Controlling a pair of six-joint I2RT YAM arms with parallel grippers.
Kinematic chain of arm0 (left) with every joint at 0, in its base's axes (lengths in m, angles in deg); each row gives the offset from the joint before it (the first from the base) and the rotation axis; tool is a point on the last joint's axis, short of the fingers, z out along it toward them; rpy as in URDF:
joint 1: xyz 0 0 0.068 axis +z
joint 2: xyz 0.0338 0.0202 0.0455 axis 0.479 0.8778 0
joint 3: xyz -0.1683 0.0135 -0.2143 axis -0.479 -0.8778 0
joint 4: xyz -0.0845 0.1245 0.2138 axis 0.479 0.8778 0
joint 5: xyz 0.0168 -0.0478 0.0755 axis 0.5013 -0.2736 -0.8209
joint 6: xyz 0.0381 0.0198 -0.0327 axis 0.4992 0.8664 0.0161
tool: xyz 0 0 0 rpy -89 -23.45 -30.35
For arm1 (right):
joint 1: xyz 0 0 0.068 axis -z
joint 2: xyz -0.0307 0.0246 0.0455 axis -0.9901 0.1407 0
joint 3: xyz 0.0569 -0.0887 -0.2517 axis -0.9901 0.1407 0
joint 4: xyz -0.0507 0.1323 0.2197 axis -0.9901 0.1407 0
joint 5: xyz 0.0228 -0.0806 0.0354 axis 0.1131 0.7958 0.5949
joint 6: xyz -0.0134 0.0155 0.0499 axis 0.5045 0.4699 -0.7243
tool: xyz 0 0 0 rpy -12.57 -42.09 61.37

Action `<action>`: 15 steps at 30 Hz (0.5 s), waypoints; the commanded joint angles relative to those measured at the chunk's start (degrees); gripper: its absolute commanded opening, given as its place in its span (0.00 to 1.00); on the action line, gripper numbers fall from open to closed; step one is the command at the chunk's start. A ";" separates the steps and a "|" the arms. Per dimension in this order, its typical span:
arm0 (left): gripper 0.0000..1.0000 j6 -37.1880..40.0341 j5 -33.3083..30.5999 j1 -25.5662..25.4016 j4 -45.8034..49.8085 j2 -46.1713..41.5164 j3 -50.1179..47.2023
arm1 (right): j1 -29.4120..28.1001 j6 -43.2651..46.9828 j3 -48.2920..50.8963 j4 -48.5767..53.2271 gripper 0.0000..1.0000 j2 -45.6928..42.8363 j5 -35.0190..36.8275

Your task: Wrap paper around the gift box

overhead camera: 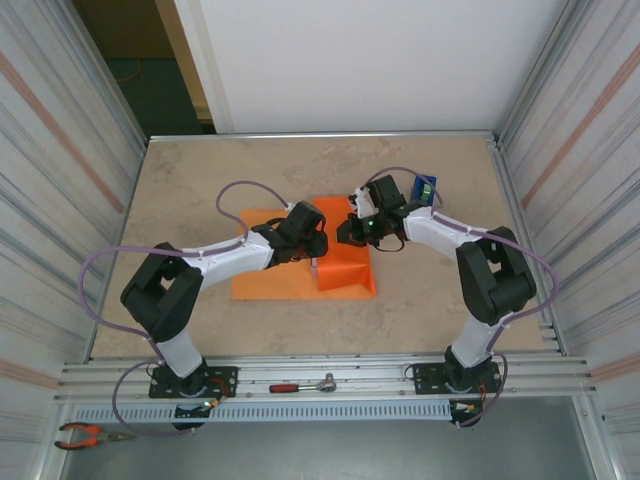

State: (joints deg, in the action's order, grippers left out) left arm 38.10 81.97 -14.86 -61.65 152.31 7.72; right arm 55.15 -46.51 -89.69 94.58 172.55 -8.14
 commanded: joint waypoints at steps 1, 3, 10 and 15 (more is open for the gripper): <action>0.37 3.09 2.10 0.20 4.16 2.31 -1.00 | -0.21 0.03 -1.91 0.90 0.00 1.84 2.21; 0.37 3.09 2.46 0.24 3.85 2.36 -1.11 | -0.39 -0.16 -1.44 0.99 0.00 2.33 3.27; 0.43 2.11 5.19 2.44 3.42 -0.68 -1.80 | -0.49 -2.38 1.93 -0.07 0.00 3.96 6.44; 0.58 0.92 5.58 9.72 4.25 -11.05 -8.15 | -0.31 -3.15 3.87 -0.48 0.00 3.37 7.71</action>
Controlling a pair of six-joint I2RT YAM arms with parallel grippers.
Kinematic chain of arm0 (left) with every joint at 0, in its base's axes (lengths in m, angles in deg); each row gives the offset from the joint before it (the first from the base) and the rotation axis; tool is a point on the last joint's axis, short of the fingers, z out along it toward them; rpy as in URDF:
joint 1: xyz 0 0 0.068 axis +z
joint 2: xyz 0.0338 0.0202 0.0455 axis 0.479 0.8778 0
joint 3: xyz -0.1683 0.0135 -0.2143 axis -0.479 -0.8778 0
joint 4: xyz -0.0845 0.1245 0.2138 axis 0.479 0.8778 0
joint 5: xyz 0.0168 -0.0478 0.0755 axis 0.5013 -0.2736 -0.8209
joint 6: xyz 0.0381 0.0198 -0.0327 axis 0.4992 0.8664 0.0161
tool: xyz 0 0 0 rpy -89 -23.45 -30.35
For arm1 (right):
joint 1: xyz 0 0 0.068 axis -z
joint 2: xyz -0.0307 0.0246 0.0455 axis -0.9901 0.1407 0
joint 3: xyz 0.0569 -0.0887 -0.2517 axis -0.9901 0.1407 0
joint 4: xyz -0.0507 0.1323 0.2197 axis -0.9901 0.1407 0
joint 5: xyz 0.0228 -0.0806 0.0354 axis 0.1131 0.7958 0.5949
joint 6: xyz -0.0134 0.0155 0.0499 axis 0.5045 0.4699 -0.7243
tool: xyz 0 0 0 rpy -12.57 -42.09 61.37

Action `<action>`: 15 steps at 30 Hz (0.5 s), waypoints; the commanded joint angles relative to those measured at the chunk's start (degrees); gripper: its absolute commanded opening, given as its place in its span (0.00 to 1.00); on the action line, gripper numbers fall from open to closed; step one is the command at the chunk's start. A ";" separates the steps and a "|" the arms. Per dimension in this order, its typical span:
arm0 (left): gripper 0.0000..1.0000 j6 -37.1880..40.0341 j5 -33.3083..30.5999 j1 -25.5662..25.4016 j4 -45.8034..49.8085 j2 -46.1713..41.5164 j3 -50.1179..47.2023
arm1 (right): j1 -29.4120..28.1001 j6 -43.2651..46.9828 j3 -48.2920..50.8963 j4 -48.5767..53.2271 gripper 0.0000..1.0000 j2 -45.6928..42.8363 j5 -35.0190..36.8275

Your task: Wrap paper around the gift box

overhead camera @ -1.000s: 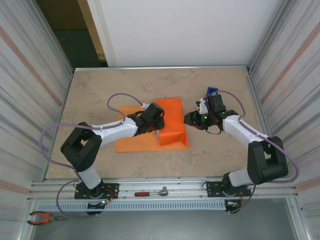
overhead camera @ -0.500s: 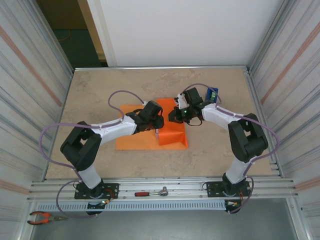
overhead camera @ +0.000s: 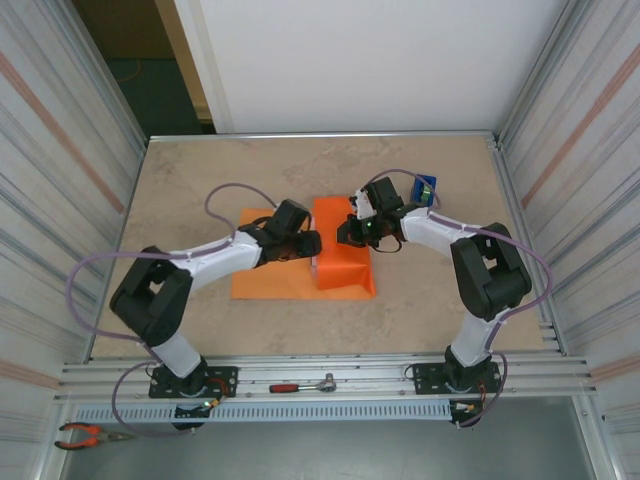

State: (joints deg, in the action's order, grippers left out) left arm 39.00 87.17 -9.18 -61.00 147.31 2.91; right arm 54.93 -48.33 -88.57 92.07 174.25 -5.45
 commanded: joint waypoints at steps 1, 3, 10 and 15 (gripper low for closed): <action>0.61 -0.25 0.44 6.35 3.93 -8.47 -5.47 | -0.09 -1.34 2.99 1.94 0.00 1.69 5.16; 0.67 -0.72 1.14 10.84 5.11 -12.30 -9.16 | 0.00 -1.37 3.39 1.73 0.00 1.52 5.21; 0.76 -1.10 6.51 24.49 2.84 -20.00 -22.21 | 0.00 -1.69 4.51 0.65 0.00 1.69 4.77; 0.79 0.58 7.06 25.94 0.20 -18.34 -24.75 | 0.00 -1.69 4.83 0.54 0.00 1.76 4.68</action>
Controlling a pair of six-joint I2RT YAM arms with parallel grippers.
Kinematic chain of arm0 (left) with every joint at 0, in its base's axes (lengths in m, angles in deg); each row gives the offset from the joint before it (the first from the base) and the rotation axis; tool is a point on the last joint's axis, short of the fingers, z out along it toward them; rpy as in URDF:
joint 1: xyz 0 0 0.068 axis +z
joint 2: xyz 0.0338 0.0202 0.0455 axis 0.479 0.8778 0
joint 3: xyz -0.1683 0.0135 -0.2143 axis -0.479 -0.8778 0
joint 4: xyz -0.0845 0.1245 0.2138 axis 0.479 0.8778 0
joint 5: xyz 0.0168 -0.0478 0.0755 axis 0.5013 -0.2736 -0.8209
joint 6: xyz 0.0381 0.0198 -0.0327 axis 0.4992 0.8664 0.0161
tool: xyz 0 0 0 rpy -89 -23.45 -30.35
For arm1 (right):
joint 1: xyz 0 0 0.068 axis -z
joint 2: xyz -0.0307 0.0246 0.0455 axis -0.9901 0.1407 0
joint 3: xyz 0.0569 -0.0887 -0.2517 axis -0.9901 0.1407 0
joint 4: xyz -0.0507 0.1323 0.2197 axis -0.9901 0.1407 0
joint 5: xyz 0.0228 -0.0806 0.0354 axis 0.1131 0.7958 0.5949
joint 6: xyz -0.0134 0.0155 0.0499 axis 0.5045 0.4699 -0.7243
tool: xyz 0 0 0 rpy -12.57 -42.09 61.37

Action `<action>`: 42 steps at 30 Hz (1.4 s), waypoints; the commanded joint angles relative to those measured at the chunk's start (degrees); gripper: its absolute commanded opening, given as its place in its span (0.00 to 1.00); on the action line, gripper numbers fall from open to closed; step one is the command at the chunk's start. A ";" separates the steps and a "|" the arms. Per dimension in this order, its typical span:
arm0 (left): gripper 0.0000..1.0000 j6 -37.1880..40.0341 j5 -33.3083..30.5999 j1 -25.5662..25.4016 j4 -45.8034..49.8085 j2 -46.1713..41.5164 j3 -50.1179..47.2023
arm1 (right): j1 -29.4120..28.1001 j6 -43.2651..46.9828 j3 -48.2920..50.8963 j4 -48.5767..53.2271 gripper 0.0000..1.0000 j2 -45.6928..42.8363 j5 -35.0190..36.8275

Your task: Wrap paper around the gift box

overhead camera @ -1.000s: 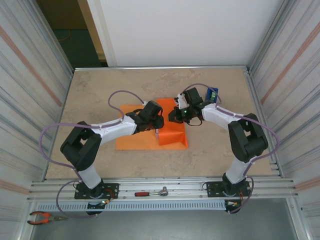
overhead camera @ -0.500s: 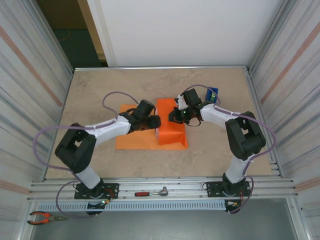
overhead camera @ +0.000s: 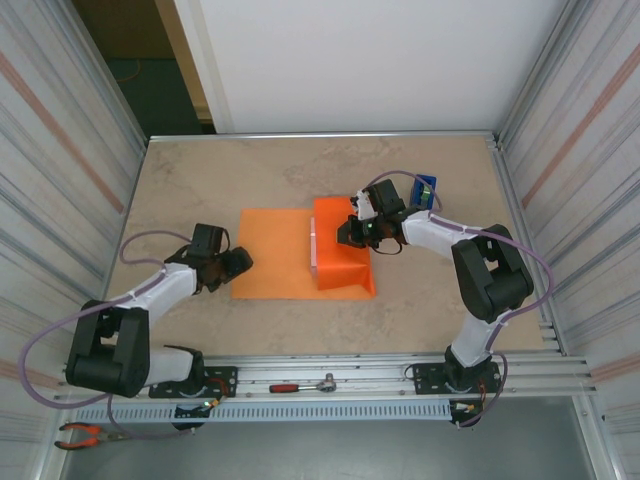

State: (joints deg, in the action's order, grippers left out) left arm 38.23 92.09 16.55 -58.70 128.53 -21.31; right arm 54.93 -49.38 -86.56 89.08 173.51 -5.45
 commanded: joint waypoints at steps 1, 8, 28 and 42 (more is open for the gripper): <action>0.79 1.88 2.57 0.21 -2.58 1.20 -0.55 | 0.00 -0.65 2.87 3.53 0.00 2.44 4.70; 0.78 2.67 7.13 -1.05 -7.45 3.21 -1.41 | 0.00 -0.83 2.93 3.62 0.00 2.44 4.85; 0.79 8.02 8.29 -5.77 -16.95 6.91 6.75 | 0.00 -1.18 3.84 3.36 0.00 2.44 5.31; 0.69 13.68 13.39 0.59 -14.39 14.54 14.22 | 0.22 -1.18 4.85 2.83 0.00 2.41 5.27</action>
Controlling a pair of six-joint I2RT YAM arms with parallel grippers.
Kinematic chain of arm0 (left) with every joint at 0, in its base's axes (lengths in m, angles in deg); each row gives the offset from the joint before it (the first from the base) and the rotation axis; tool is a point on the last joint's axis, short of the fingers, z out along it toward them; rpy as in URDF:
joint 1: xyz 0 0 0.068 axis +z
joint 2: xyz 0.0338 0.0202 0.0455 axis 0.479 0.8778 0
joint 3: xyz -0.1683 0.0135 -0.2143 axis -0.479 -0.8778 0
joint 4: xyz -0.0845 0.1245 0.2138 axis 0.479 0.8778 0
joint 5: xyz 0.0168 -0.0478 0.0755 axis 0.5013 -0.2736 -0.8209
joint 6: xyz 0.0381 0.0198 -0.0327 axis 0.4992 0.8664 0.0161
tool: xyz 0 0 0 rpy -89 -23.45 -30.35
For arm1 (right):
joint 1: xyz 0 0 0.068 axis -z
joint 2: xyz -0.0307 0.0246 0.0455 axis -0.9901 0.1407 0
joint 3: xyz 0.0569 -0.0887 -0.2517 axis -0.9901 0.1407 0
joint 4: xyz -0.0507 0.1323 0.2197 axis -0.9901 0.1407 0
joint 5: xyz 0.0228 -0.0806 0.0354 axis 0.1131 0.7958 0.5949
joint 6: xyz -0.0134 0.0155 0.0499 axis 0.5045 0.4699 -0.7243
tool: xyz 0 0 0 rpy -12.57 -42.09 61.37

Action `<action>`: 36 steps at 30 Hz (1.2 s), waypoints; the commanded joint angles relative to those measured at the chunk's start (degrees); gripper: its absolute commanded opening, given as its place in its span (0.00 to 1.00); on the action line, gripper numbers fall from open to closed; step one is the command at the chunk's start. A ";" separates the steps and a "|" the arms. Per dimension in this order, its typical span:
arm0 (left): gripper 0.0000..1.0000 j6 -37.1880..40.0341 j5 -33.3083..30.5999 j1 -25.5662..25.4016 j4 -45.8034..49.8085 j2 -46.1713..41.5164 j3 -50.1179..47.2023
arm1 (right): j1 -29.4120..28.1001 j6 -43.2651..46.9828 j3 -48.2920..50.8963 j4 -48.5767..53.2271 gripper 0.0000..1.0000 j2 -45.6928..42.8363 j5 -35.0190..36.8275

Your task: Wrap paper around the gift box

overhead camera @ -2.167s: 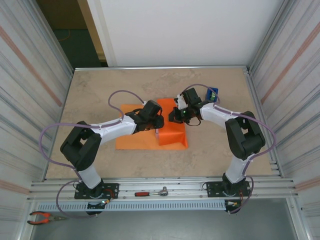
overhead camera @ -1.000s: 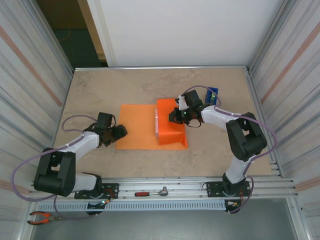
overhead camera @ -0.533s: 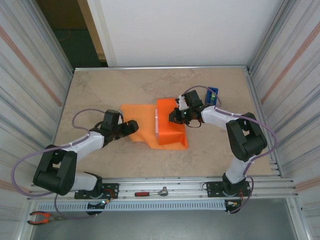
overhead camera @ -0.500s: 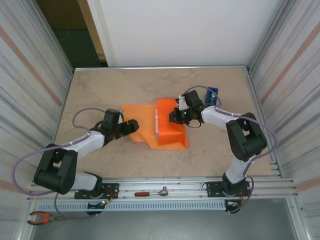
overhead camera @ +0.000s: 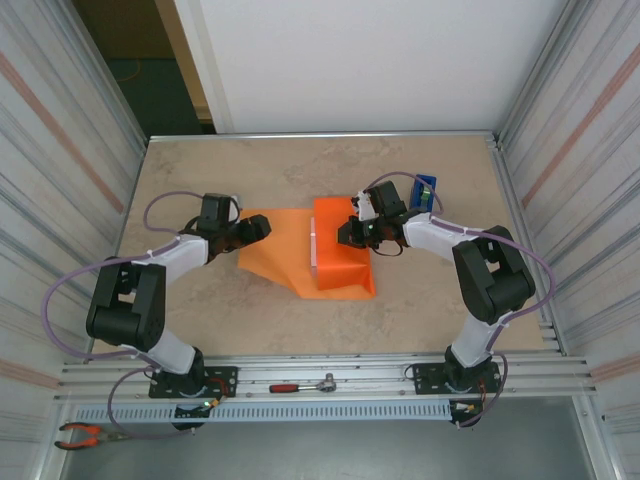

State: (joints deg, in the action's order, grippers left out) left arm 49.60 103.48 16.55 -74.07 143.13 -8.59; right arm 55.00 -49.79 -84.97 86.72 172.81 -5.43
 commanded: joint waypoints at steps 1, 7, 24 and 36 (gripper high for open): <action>0.65 2.23 2.22 0.73 1.35 -0.36 1.24 | 0.20 -0.76 3.26 5.10 0.00 3.08 5.21; 0.49 1.28 1.76 1.57 4.10 -4.80 -1.79 | 0.20 -0.84 3.28 4.98 0.00 3.44 5.05; 0.05 0.76 4.33 1.88 9.00 -12.03 -6.03 | 0.55 -1.03 3.95 4.22 0.00 3.16 4.75; 0.00 -4.81 1.30 -13.12 1.67 -20.80 -2.39 | 0.35 -1.52 4.46 3.78 0.00 2.86 4.82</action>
State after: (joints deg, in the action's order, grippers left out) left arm 47.32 106.34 7.04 -68.76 123.11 -13.05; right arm 55.30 -50.91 -83.85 84.81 172.51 -5.89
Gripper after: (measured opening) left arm 0.049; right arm 0.042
